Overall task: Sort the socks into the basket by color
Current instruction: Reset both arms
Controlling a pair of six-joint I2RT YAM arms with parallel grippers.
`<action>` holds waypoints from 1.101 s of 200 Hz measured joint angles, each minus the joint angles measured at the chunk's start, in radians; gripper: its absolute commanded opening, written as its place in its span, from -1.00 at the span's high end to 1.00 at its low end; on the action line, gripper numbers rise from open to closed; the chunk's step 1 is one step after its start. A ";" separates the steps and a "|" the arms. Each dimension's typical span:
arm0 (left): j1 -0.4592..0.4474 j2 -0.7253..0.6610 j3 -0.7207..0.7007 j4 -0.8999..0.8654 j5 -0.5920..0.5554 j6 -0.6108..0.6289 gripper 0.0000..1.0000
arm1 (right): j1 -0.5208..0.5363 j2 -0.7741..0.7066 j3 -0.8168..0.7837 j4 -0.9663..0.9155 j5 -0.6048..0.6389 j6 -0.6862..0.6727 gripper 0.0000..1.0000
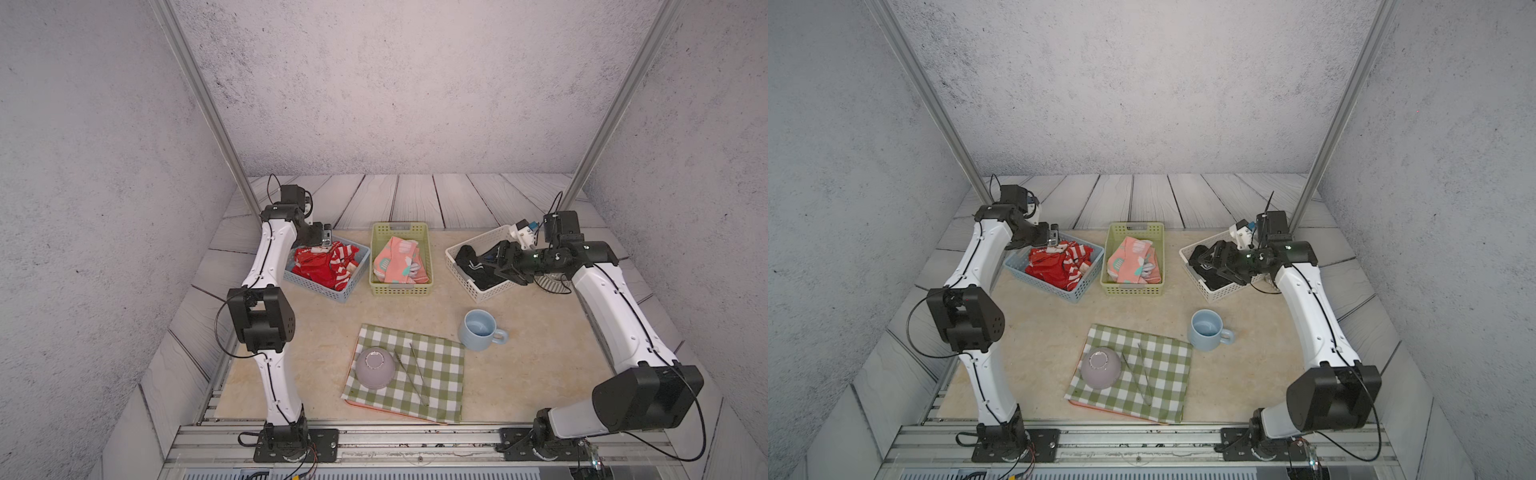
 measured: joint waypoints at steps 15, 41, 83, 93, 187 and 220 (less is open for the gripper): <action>0.001 -0.034 0.000 0.000 0.034 0.000 -0.99 | 0.000 0.002 0.022 -0.032 0.038 -0.020 -0.98; 0.003 -0.078 -0.002 0.000 0.084 -0.001 -0.99 | 0.000 0.005 0.054 -0.064 0.100 -0.051 -0.98; 0.004 -0.189 -0.108 0.060 0.149 -0.003 -0.99 | 0.000 -0.003 0.053 -0.055 0.200 -0.079 -0.98; 0.004 -0.233 -0.158 0.096 0.163 -0.007 -0.99 | 0.000 -0.018 0.043 -0.034 0.232 -0.084 -0.98; -0.026 -0.667 -0.761 0.475 0.177 -0.043 -0.99 | -0.004 -0.289 -0.450 0.460 0.557 -0.153 -0.98; -0.052 -0.785 -1.022 0.614 0.124 -0.045 -0.99 | -0.029 -0.294 -0.605 0.621 0.676 -0.183 -0.98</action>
